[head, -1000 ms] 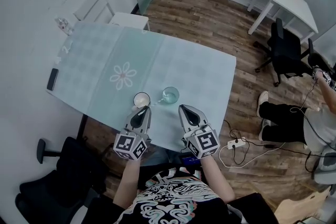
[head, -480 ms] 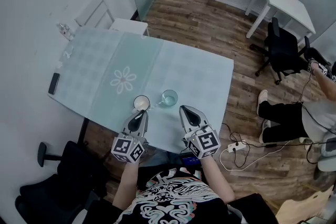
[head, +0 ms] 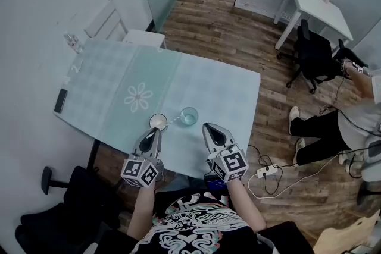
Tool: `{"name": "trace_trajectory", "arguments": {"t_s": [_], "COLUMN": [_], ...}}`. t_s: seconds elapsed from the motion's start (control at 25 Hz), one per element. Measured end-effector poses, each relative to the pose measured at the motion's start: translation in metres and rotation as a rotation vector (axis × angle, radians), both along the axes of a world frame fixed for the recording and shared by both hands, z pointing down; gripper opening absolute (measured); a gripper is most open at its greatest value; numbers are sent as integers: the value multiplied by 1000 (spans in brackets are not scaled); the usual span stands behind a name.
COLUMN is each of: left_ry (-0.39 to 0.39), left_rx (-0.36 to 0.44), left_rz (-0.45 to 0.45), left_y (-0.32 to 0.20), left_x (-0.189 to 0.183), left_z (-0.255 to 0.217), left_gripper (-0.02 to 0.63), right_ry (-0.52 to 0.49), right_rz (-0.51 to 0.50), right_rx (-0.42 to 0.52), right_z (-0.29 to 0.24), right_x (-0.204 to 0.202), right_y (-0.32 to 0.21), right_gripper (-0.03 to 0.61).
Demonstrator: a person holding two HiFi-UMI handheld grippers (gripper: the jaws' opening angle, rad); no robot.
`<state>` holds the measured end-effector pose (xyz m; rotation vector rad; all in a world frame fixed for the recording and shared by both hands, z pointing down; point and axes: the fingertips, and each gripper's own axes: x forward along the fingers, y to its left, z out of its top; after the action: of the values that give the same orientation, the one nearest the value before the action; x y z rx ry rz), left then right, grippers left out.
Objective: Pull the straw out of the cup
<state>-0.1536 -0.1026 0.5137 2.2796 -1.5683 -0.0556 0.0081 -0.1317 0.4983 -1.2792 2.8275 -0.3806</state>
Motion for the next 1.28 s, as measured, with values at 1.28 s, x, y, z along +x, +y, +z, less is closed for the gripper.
{"name": "trace_trajectory", "arguments": {"t_s": [1.28], "left_ry": [83], "left_rx": [61], "left_rz": [-19], "left_y": [-12], "left_x": [-3], "left_z": [-29], "left_gripper": [9], "right_ry": [9], "right_rz": [-5], "right_rx": [37], "right_z": [-8], "right_x": [0], "right_y": [-16], "right_gripper": [21]}}
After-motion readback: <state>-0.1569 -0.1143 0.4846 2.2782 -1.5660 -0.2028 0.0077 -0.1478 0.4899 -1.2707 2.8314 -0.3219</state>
